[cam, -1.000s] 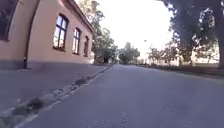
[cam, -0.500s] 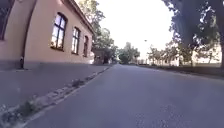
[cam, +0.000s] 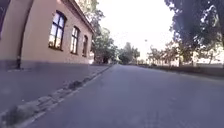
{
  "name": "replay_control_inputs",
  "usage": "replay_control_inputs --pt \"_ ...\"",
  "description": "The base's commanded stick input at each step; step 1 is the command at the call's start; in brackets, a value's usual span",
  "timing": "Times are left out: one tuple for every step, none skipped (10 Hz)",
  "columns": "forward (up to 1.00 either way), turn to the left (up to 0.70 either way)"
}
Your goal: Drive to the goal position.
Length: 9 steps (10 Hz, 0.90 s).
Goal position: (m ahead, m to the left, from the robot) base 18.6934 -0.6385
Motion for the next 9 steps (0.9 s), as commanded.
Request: replay_control_inputs --pt "0.50 0.00" --pt "0.50 0.00" --pt "0.50 0.00" --pt "0.50 0.00" --pt "0.50 0.00" --pt "0.50 0.00" --pt "0.50 0.00" --pt "0.50 0.00" --pt "0.50 0.00"
